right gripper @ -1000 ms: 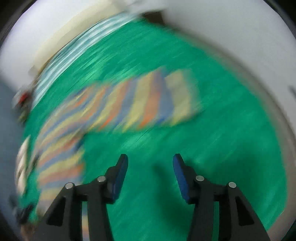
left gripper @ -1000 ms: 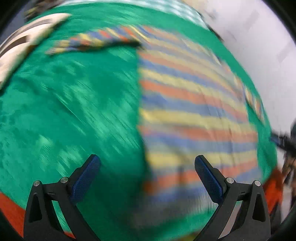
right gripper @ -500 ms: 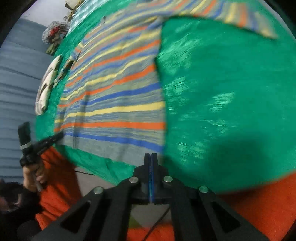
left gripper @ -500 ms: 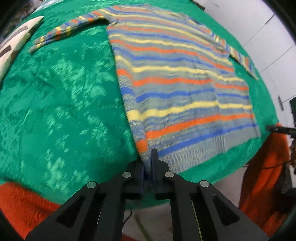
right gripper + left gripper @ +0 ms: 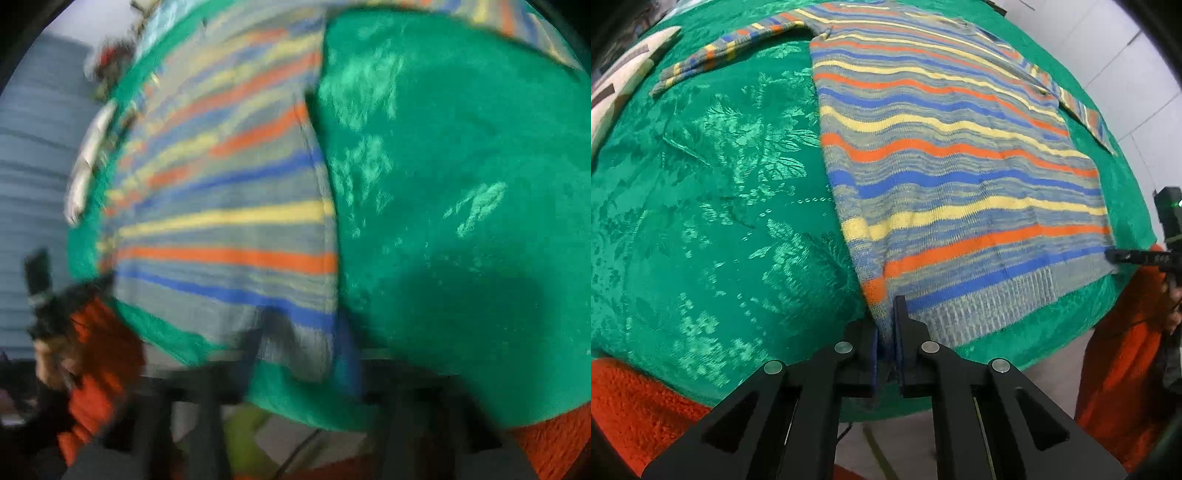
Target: Fold small clothes
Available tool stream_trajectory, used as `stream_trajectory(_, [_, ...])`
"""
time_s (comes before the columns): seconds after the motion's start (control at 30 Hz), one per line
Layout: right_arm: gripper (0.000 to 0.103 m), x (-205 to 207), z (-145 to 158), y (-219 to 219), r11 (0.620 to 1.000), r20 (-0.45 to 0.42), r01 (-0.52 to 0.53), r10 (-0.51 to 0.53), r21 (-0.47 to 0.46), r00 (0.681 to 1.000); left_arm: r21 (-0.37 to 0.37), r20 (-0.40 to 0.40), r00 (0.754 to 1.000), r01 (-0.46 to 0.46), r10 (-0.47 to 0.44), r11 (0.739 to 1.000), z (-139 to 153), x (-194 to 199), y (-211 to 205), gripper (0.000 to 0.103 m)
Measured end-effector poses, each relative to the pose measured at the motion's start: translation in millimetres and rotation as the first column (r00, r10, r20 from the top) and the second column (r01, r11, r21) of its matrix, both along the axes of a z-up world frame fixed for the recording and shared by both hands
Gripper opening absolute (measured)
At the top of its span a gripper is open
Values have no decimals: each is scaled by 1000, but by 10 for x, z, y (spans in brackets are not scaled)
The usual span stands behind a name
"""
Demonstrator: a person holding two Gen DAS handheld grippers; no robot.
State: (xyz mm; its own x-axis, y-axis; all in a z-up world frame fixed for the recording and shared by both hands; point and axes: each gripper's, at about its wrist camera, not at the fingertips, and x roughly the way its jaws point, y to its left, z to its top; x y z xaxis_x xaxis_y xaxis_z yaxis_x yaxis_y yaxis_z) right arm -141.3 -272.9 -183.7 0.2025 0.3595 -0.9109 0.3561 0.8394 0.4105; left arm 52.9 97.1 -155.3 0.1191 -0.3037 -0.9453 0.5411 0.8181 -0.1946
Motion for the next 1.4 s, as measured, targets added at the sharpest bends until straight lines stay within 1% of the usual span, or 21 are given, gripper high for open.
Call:
stream_trajectory(0.07, [3, -71, 79, -59, 1000, -13, 14, -14, 17, 1000, -2, -4, 1000, 9, -9, 1000, 100, -41, 80, 4])
stream_trajectory(0.1, [3, -140, 220, -75, 1000, -6, -8, 8, -23, 1000, 0, -14, 1000, 9, -9, 1000, 126, -48, 99, 4])
stream_trajectory(0.2, [3, -269, 417, -64, 998, -12, -27, 26, -50, 1000, 67, -25, 1000, 8, -7, 998, 16, -38, 46, 4])
stream_trajectory(0.33, [4, -148, 112, 40, 994, -87, -40, 31, -104, 996, 163, 24, 999, 36, -40, 986, -78, -85, -107, 13])
stream_trajectory(0.37, [6, -114, 81, 36, 994, -94, -36, 26, -106, 995, 157, 30, 998, 45, -50, 987, -5, -98, -80, 19])
stream_trajectory(0.43, [19, -74, 165, 39, 993, -81, -39, 31, -108, 996, 138, 69, 997, 13, -22, 990, 225, -57, 71, 55])
stream_trajectory(0.47, [30, -76, 242, 35, 992, -64, -40, 32, -120, 997, 114, 97, 995, -20, 9, 993, 348, 7, 181, 58])
stream_trajectory(0.57, [44, -147, 622, -66, 966, 13, -21, 25, -257, 1000, -3, 160, 974, -161, 159, 987, 689, 495, 556, 71])
stream_trajectory(0.63, [48, -188, 832, -153, 947, 71, 9, 15, -321, 997, -98, 203, 928, -298, 312, 950, 798, 1041, 782, 77])
stream_trajectory(0.7, [48, -157, 1024, -201, 937, 140, 50, -1, -347, 990, -177, 201, 870, -421, 451, 890, 776, 1631, 960, 77])
stream_trajectory(0.77, [48, -70, 1106, -153, 939, 194, 80, -14, -335, 981, -193, 141, 836, -502, 530, 843, 621, 2306, 1056, 76])
stream_trajectory(0.83, [48, 39, 1119, -43, 949, 225, 95, -26, -300, 974, -114, 98, 809, -570, 580, 814, 438, 2790, 1024, 69])
stream_trajectory(0.9, [48, 135, 1074, 110, 958, 229, 78, -13, -277, 973, -57, 48, 796, -601, 603, 797, 251, 3114, 964, 68])
stream_trajectory(0.93, [48, 199, 1042, 198, 960, 229, 70, -6, -270, 973, -18, 34, 792, -609, 609, 793, 150, 3239, 925, 62])
stream_trajectory(0.97, [48, 258, 986, 306, 964, 231, 63, -2, -258, 973, 18, 34, 790, -613, 612, 790, 84, 3299, 898, 51])
stream_trajectory(1.0, [48, 290, 945, 370, 969, 231, 57, -1, -239, 973, 49, 41, 789, -615, 613, 787, 24, 3329, 878, 11])
stream_trajectory(1.03, [48, 317, 900, 423, 974, 227, 59, -7, -221, 974, 48, 41, 790, -614, 612, 788, 0, 3311, 888, 8])
stream_trajectory(1.1, [48, 343, 821, 519, 978, 220, 62, -18, -197, 975, -19, 55, 783, -620, 620, 784, 88, 3144, 988, 7])
stream_trajectory(1.2, [48, 304, 779, 578, 977, 221, 55, -9, -207, 975, -89, 59, 799, -593, 599, 800, 202, 2713, 1208, 7])
stream_trajectory(1.3, [48, 285, 741, 615, 972, 215, 28, 23, -232, 976, -77, 42, 840, -537, 540, 840, 118, 2399, 1249, 9])
stream_trajectory(1.4, [48, 312, 707, 610, 973, 212, 3, 47, -233, 976, -50, 63, 862, -501, 503, 864, 119, 2302, 1278, 26])
